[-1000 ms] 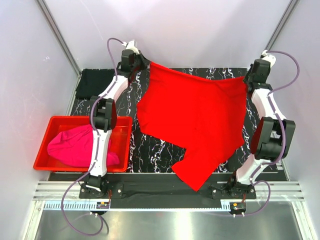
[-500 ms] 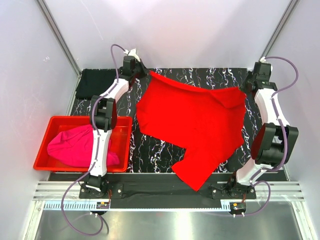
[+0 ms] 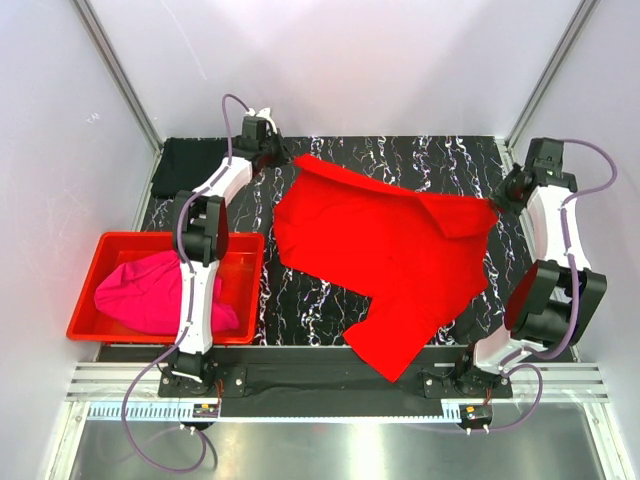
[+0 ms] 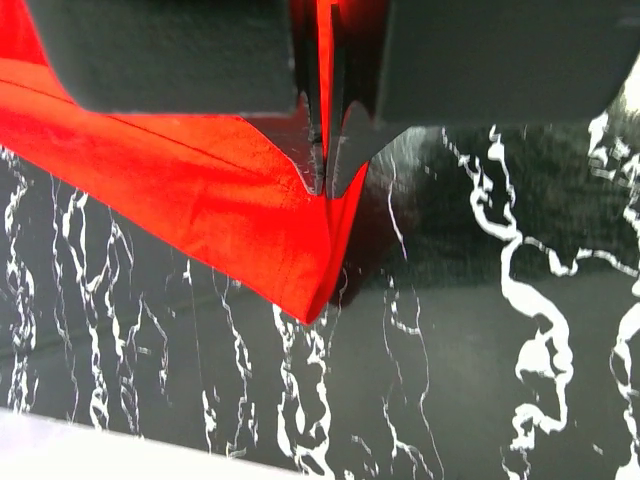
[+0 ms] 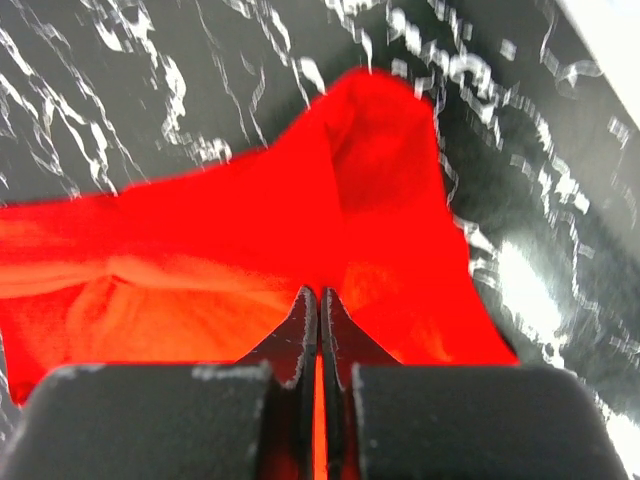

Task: Fold and stack the t-shirts
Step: Fold the tshirt

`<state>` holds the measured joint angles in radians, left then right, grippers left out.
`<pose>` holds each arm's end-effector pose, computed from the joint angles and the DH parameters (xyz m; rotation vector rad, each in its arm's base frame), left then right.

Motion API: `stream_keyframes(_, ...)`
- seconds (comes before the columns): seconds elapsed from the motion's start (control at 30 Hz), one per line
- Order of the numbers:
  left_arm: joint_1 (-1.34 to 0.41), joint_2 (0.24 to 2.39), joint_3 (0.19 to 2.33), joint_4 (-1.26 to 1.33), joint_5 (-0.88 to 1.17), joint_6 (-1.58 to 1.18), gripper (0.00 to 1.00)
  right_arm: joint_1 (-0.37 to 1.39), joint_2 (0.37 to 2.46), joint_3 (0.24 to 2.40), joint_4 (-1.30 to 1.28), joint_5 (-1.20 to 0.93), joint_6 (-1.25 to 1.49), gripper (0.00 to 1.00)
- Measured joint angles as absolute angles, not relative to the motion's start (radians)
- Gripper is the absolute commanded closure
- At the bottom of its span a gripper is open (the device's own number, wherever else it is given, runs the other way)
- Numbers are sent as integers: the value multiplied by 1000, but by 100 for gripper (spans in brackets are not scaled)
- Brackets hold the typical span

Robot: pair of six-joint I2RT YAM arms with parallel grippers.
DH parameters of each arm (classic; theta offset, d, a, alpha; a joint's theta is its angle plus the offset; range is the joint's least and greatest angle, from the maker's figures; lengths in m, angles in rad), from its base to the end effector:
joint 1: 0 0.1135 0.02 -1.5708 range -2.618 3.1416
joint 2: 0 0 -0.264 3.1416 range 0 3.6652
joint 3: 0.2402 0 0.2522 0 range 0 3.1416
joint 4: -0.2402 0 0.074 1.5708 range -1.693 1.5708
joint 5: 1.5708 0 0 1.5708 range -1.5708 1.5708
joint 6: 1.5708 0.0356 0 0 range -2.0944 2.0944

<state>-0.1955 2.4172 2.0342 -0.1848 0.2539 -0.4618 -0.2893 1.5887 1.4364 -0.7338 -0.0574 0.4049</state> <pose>0.5464 -0.1173 0.1942 -0.1385 2.1856 -0.6505 0.3315 -0.0965 0.3147 0.8127 2.3205 0.1211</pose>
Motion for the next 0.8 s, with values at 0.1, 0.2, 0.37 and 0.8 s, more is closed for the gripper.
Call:
stream_keyframes(0.1,-195,2403,2033,-213,258,-447,100,-289,1579,1402,-757,-74,414,100)
stream_keyframes(0.2,-195,2395,2033,-245,267,-434,100,-290,1562,1349,-765,-92,422,100)
stream_keyframes(0.37,-194,2395,2028,-279,287,-426,100,-290,1555,1288,-783,-107,429,100)
stream_keyframes(0.8,-193,2395,2019,-336,309,-412,80,-290,1569,1175,-744,-89,435,94)
